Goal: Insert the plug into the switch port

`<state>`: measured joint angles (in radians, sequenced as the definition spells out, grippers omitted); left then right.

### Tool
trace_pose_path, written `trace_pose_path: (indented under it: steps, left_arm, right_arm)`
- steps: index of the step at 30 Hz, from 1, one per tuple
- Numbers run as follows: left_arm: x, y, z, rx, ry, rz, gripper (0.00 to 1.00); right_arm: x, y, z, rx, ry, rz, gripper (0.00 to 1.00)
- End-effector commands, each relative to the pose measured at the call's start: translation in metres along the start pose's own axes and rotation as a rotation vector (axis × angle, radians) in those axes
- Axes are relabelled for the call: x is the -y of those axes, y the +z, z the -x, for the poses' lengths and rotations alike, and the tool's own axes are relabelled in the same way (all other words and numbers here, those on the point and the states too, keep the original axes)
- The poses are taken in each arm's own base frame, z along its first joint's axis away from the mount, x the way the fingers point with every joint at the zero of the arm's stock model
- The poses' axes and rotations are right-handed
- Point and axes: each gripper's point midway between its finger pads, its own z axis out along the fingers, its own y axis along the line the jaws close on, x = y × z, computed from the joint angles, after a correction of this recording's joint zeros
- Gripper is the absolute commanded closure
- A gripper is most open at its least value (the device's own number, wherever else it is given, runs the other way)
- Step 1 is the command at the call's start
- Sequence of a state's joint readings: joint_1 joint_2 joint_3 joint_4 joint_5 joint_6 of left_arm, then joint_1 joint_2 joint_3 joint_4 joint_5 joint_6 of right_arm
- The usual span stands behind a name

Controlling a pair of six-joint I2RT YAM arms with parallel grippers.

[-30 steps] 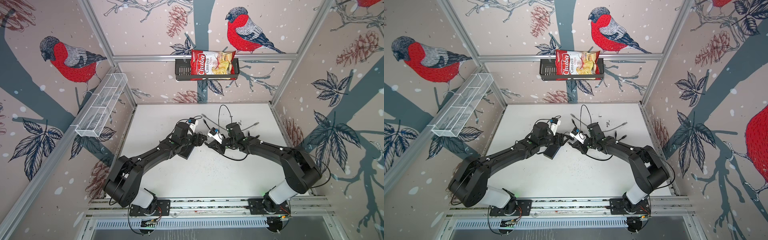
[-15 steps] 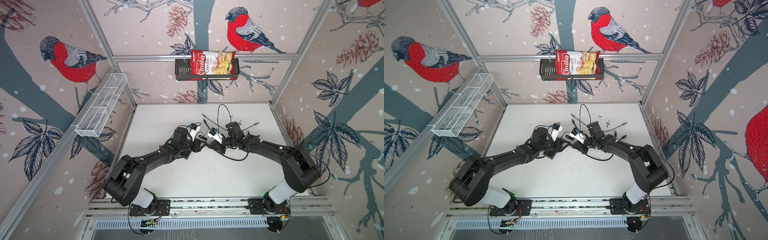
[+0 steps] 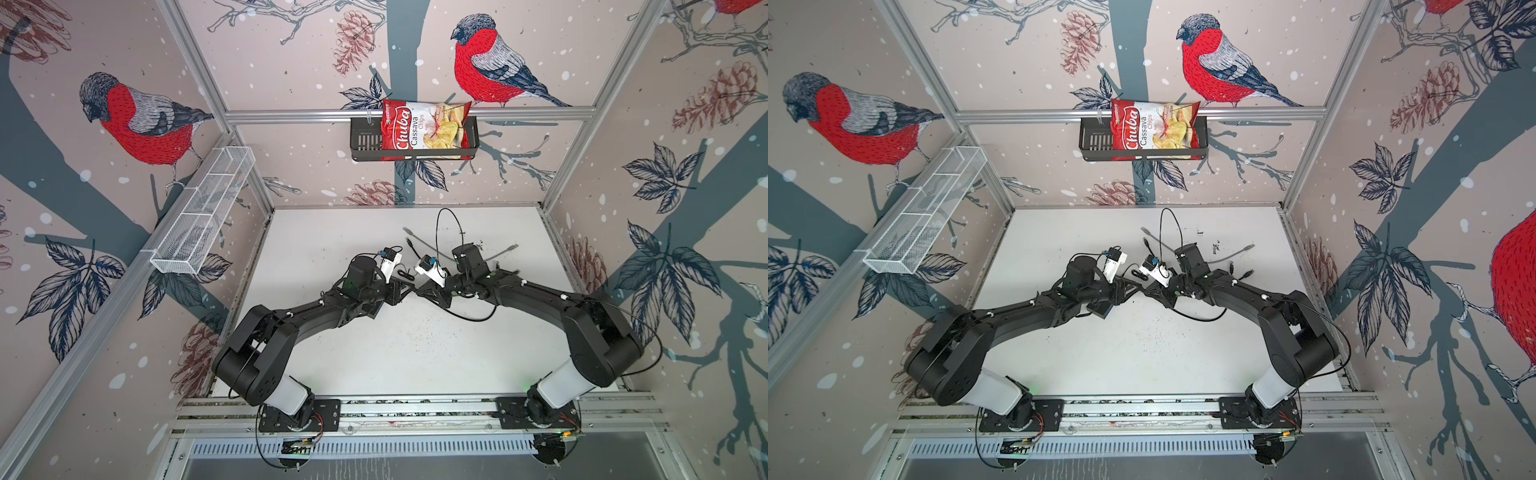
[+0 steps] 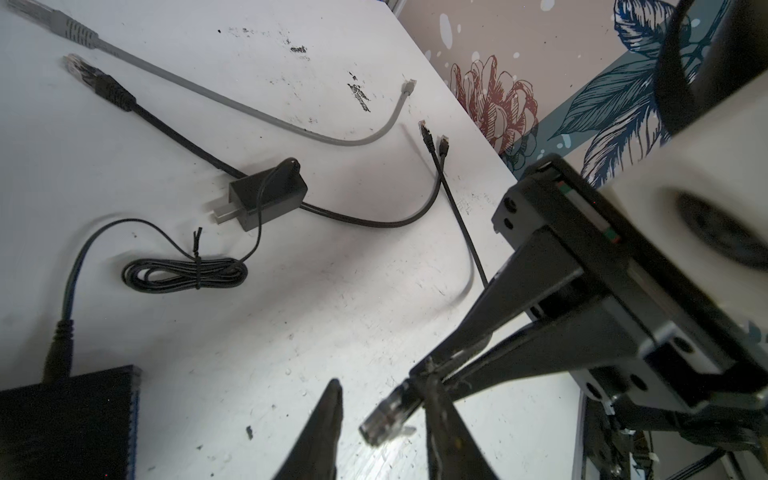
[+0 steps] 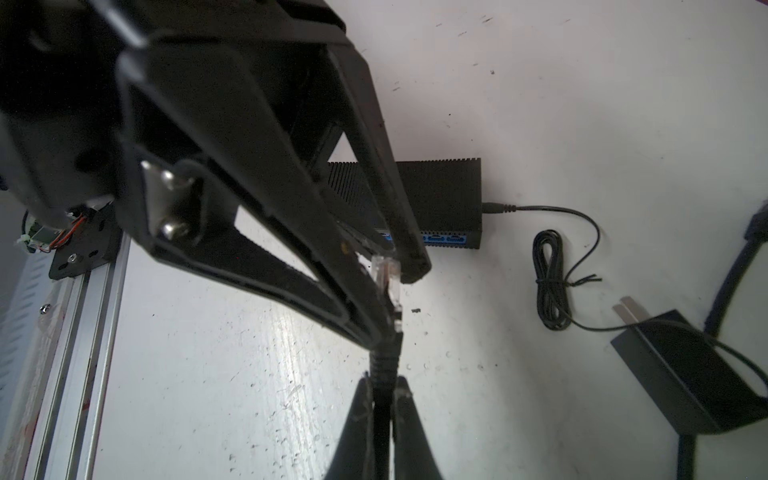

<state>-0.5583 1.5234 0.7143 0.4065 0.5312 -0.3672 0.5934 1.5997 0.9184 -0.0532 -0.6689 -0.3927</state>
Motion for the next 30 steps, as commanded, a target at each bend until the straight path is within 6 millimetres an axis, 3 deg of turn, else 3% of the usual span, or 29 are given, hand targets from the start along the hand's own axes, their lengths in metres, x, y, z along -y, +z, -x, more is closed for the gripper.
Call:
trace_pose_path:
  steps: [1,10,20,30]
  left_arm:
    - [0.011,-0.001,0.015,0.049,0.018,-0.046,0.76]
    - [0.012,0.001,0.01,0.032,0.003,-0.06,0.94]
    - [0.007,0.002,0.005,0.015,-0.016,-0.026,0.99]
    - [0.0,0.0,0.01,0.034,-0.062,0.024,1.0]
  right_arm:
    - [-0.001,-0.001,0.008,0.032,-0.022,0.007,0.99]
    - [0.002,0.0,0.007,0.027,-0.015,-0.003,0.97]
    - [0.008,0.0,0.006,0.025,-0.01,-0.038,0.91]
    - [0.014,-0.004,0.0,0.022,-0.022,-0.11,0.73]
